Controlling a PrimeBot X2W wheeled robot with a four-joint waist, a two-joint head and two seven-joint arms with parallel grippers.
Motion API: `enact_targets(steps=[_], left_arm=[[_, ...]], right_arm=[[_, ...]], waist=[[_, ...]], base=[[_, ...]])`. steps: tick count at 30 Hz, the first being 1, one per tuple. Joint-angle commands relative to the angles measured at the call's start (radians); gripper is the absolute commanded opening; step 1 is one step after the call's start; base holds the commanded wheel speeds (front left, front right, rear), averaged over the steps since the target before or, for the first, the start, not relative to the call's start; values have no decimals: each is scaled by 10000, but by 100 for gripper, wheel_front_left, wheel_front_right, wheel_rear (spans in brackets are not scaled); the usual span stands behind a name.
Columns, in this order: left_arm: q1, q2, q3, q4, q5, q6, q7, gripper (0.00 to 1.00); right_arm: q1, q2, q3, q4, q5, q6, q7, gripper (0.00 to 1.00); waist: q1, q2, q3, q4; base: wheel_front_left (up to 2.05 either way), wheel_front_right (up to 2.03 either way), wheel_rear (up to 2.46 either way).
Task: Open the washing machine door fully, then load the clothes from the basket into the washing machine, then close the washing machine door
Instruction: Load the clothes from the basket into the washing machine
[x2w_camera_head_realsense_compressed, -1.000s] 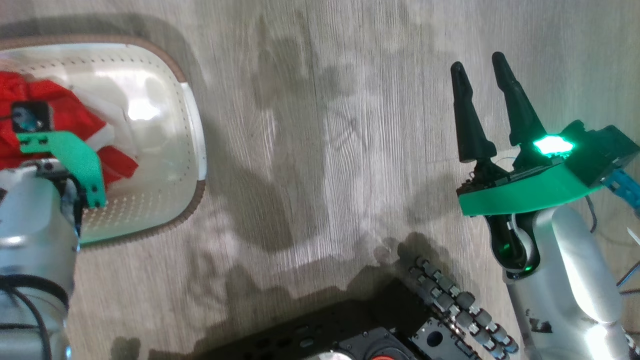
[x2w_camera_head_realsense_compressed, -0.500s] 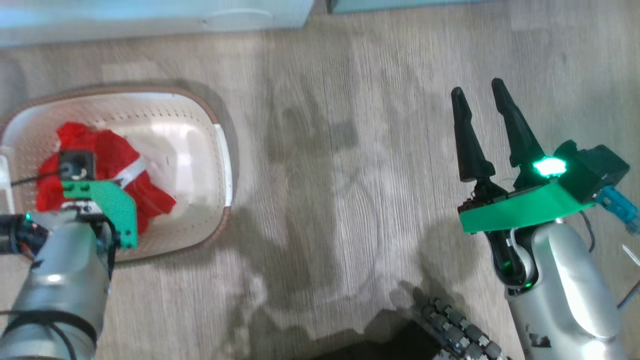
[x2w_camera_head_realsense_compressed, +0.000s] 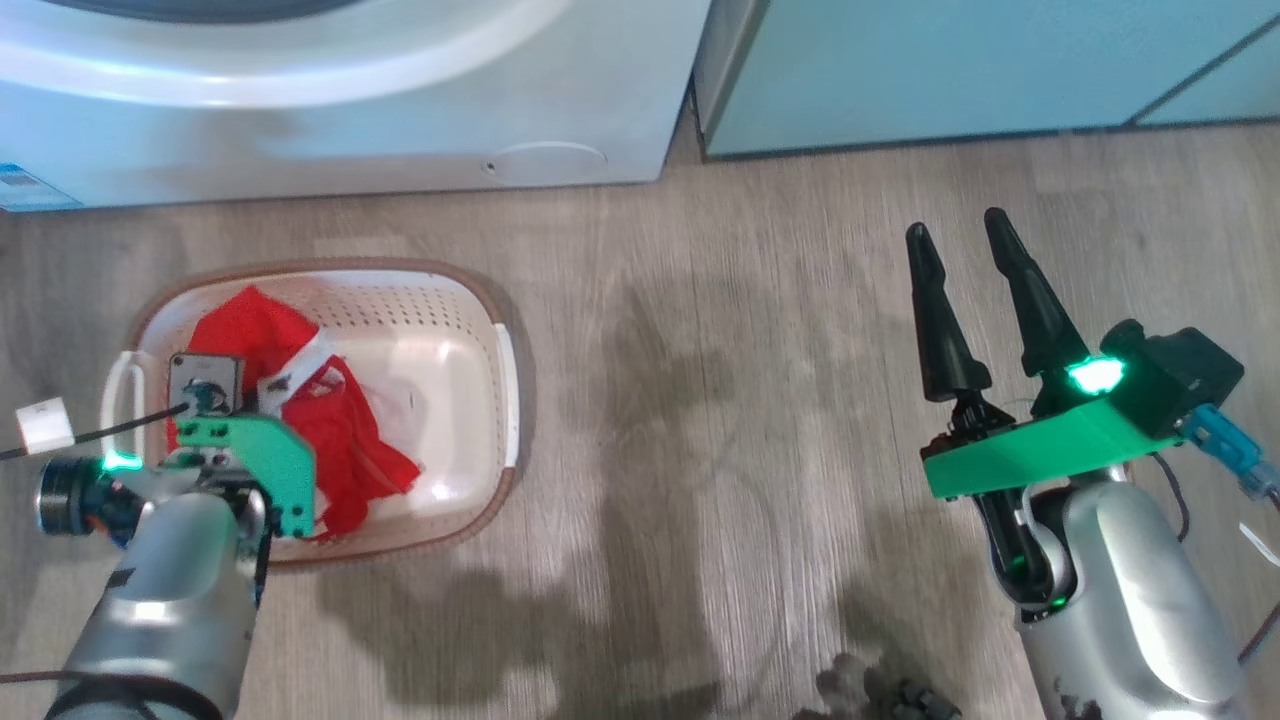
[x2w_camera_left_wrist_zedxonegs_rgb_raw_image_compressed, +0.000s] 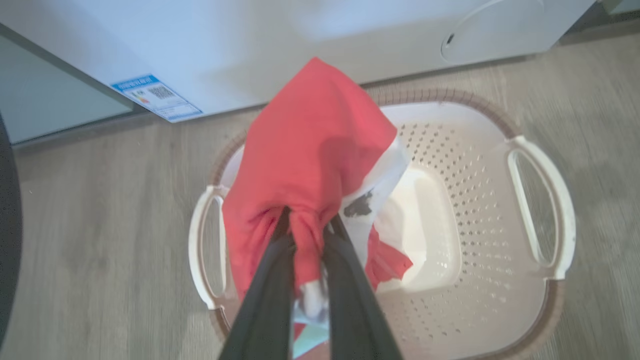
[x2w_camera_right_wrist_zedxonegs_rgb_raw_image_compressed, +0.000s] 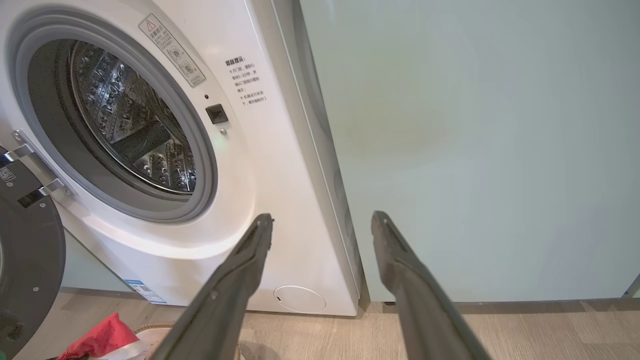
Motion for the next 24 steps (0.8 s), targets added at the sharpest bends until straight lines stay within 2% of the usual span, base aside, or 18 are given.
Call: enact_targets(steps=[1, 14, 24], left_arm=[[130, 335, 145, -609, 69, 125, -132, 0], [2262, 587, 225, -5560, 776, 827, -140, 0], [3623, 586, 281, -8829, 1147, 847, -140, 0]], right_arm=[[215, 45, 168, -273, -68, 0, -92, 100], [745, 9, 96, -73, -163, 0, -92, 100], [1068, -39, 53, -12, -231, 0, -92, 100]], waist=[[1, -1, -316, 177], [1, -1, -1737, 546], [1, -1, -2479, 702]], base=[[0, 0, 0], [0, 0, 0], [0, 0, 0]])
